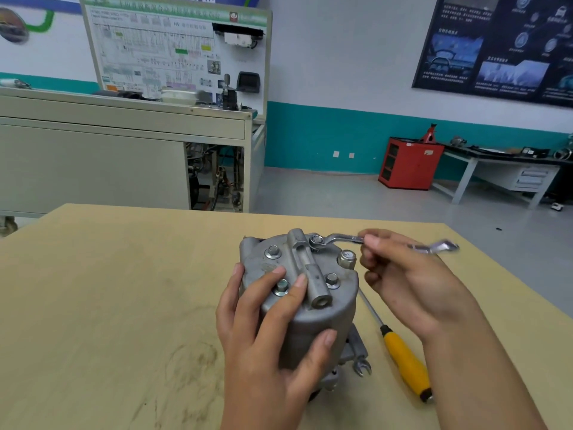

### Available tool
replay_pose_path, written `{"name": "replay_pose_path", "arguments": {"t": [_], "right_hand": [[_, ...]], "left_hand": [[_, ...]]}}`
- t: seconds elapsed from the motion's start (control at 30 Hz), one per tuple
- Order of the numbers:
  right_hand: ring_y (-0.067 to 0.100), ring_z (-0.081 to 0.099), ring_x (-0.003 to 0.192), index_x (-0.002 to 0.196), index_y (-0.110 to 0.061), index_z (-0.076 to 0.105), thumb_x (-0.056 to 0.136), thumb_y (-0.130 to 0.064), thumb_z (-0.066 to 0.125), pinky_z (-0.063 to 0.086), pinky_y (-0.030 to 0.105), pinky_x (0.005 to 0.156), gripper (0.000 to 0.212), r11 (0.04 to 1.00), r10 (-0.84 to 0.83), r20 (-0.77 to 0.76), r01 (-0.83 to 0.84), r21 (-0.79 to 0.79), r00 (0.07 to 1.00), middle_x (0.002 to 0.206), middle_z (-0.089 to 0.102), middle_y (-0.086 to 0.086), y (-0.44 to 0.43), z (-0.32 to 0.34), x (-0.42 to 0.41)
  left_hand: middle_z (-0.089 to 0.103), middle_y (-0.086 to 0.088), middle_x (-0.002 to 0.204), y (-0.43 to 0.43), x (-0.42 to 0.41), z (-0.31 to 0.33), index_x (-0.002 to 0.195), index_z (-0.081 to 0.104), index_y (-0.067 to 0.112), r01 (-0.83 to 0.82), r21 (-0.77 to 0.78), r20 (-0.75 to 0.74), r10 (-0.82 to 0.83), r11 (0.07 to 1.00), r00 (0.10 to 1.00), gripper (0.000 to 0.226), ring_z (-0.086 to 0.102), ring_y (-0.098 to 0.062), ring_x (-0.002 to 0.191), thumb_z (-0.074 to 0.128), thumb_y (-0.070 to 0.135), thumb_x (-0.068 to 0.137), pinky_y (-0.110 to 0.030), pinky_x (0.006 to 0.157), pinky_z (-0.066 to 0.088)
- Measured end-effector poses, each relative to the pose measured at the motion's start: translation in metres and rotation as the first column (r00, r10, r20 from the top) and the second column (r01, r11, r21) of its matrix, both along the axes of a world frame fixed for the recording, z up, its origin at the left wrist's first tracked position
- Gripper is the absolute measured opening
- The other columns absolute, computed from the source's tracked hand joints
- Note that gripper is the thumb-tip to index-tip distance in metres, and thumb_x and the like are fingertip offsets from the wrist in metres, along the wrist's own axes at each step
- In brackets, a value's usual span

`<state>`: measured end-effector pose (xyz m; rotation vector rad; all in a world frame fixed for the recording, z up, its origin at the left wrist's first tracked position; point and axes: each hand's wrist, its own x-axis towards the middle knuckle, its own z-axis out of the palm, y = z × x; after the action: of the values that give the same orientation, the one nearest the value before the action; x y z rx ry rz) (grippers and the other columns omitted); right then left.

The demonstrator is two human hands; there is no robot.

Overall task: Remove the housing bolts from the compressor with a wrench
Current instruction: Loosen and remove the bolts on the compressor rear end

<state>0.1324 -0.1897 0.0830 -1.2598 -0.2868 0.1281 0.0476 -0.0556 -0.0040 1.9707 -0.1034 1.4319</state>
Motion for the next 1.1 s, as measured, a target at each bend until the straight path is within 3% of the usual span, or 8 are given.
{"name": "replay_pose_path", "arguments": {"t": [0.03, 0.17, 0.43, 0.53, 0.63, 0.73, 0.93, 1.1], "right_hand": [[0.008, 0.046, 0.059, 0.075, -0.010, 0.064, 0.072, -0.011, 0.064, 0.030, 0.022, 0.058, 0.003, 1.000, -0.021, -0.034, 0.020, -0.011, 0.999, 0.058, 0.056, -0.003, 0.003, 0.001, 0.009], [0.007, 0.040, 0.052, 0.072, -0.013, 0.062, 0.091, -0.012, 0.054, 0.029, 0.021, 0.053, 0.020, 0.991, -0.074, -0.033, 0.069, -0.119, 0.997, 0.051, 0.052, -0.007, 0.029, 0.004, 0.038], [0.008, 0.033, 0.043, 0.057, -0.016, 0.071, 0.089, -0.018, 0.057, 0.028, 0.024, 0.050, 0.035, 0.852, 0.253, 0.134, -0.155, -0.500, 0.958, 0.045, 0.039, -0.008, 0.072, 0.025, 0.062], [0.006, 0.034, 0.040, 0.055, -0.014, 0.068, 0.092, -0.013, 0.054, 0.030, 0.018, 0.044, 0.039, 0.890, 0.262, 0.136, -0.185, -0.417, 0.955, 0.042, 0.039, -0.008, 0.075, 0.026, 0.063], [0.005, 0.032, 0.037, 0.068, -0.010, 0.056, 0.097, -0.014, 0.047, 0.031, 0.019, 0.044, 0.031, 0.980, 0.166, -0.064, -0.172, -0.099, 0.984, 0.039, 0.035, -0.009, 0.070, 0.026, 0.065], [0.004, 0.033, 0.040, 0.070, -0.019, 0.048, 0.098, -0.021, 0.044, 0.028, 0.021, 0.052, 0.029, 0.986, 0.103, -0.202, -0.074, 0.148, 0.974, 0.042, 0.039, -0.011, 0.058, 0.030, 0.061], [0.008, 0.050, 0.046, 0.065, -0.015, 0.050, 0.087, -0.007, 0.062, 0.037, 0.018, 0.046, 0.027, 0.975, -0.178, 0.091, 0.163, 0.153, 0.980, 0.050, 0.057, -0.003, 0.038, 0.021, 0.014], [0.007, 0.052, 0.043, 0.065, -0.016, 0.049, 0.082, -0.005, 0.068, 0.042, 0.017, 0.046, 0.028, 0.918, -0.384, 0.421, 0.390, 0.075, 0.822, 0.046, 0.057, -0.004, 0.040, 0.004, -0.015]], "left_hand": [[0.046, 0.010, 0.132, 0.000, 0.000, 0.000, 0.121, 0.053, 0.033, -0.001, 0.004, 0.004, 0.001, 1.000, 1.000, 0.044, 0.028, -0.030, 0.138, 0.049, 0.060, 0.087, -0.033, 0.114, 0.023], [0.046, 0.008, 0.132, 0.001, 0.001, -0.001, 0.121, 0.053, 0.030, -0.014, 0.027, 0.017, 0.013, 1.000, 1.000, 0.044, 0.028, -0.031, 0.138, 0.050, 0.058, 0.087, -0.034, 0.114, 0.024], [0.046, 0.007, 0.131, 0.004, 0.001, 0.000, 0.123, 0.052, 0.030, -0.023, 0.054, 0.013, 0.023, 0.998, 1.000, 0.044, 0.029, -0.034, 0.137, 0.052, 0.055, 0.086, -0.034, 0.115, 0.023], [0.046, 0.007, 0.132, 0.003, 0.000, 0.000, 0.124, 0.051, 0.031, -0.016, 0.037, -0.007, 0.017, 0.999, 1.000, 0.044, 0.028, -0.033, 0.138, 0.050, 0.056, 0.088, -0.037, 0.114, 0.024], [0.044, 0.008, 0.133, 0.003, -0.001, 0.000, 0.125, 0.050, 0.032, -0.007, 0.027, -0.024, 0.007, 1.000, 1.000, 0.044, 0.026, -0.033, 0.139, 0.049, 0.056, 0.089, -0.039, 0.114, 0.025], [0.044, 0.009, 0.133, 0.003, -0.001, 0.000, 0.125, 0.050, 0.032, -0.010, 0.034, -0.033, 0.011, 0.999, 0.999, 0.043, 0.026, -0.031, 0.140, 0.049, 0.056, 0.089, -0.035, 0.115, 0.022], [0.043, 0.011, 0.134, 0.003, -0.003, 0.000, 0.126, 0.050, 0.034, 0.006, 0.025, -0.038, -0.005, 1.000, 0.999, 0.044, 0.025, -0.030, 0.140, 0.054, 0.053, 0.086, -0.033, 0.116, 0.020], [0.043, 0.010, 0.134, 0.003, -0.003, 0.000, 0.125, 0.050, 0.033, 0.015, 0.021, -0.027, -0.015, 1.000, 1.000, 0.047, 0.025, -0.029, 0.140, 0.059, 0.045, 0.081, -0.029, 0.115, 0.018]]}}
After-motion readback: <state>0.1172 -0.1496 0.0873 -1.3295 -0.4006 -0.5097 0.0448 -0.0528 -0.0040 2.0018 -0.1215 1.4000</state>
